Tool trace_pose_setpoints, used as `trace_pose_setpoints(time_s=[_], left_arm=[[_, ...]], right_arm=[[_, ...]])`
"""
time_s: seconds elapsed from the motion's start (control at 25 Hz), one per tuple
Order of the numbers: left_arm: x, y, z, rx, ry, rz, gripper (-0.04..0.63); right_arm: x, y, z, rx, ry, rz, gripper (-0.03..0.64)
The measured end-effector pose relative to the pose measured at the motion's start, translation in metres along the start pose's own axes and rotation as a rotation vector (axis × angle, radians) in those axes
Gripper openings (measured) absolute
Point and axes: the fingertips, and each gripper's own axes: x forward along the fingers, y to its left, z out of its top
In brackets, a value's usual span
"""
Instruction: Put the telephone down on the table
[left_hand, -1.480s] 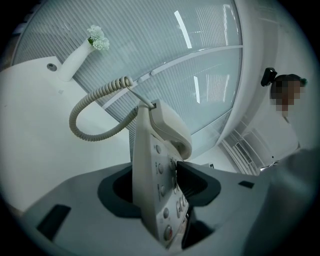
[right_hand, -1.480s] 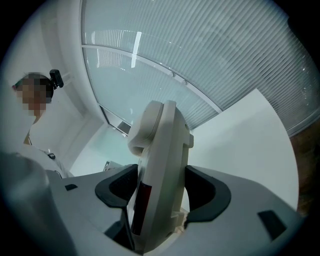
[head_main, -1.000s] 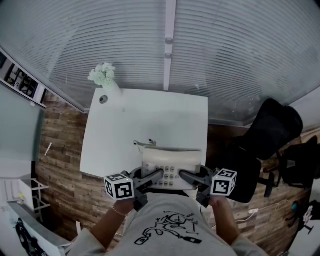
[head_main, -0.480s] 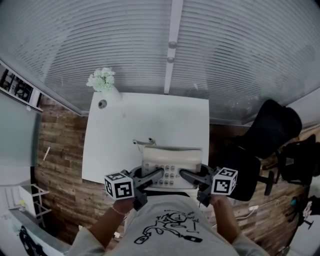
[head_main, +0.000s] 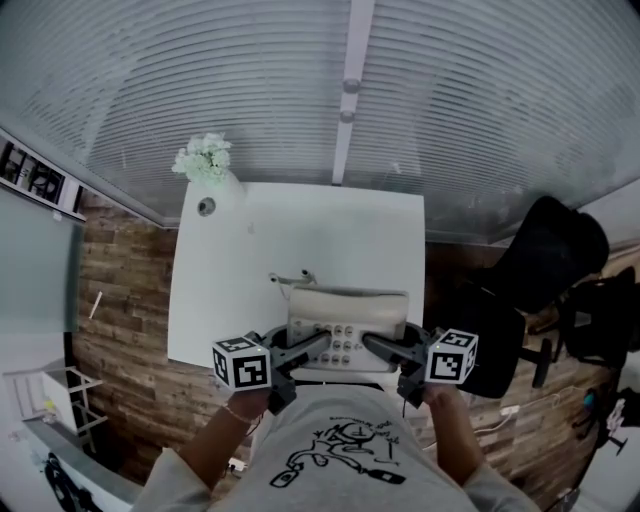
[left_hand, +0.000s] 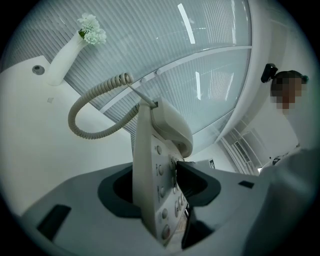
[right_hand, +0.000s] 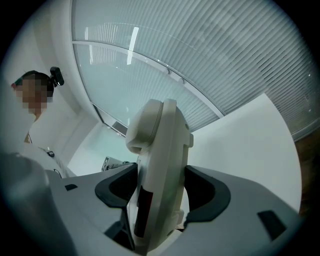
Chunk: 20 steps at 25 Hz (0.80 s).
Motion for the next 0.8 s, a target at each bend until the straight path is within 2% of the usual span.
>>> trace_pose_setpoints(time_s=[0.32,0.8], left_arm=[[0.008,0.018,-0.005,-0.030,0.039,0.009,0.212],[0.023,0.051,-0.015,-0.083,0.050,0.026,0.213]], right_arm=[[0.005,-0.019,-0.007,0.034,0.015,-0.015,0.305],[0.015,-0.054,-0.015,0.072,0.043,-0.020,0.305]])
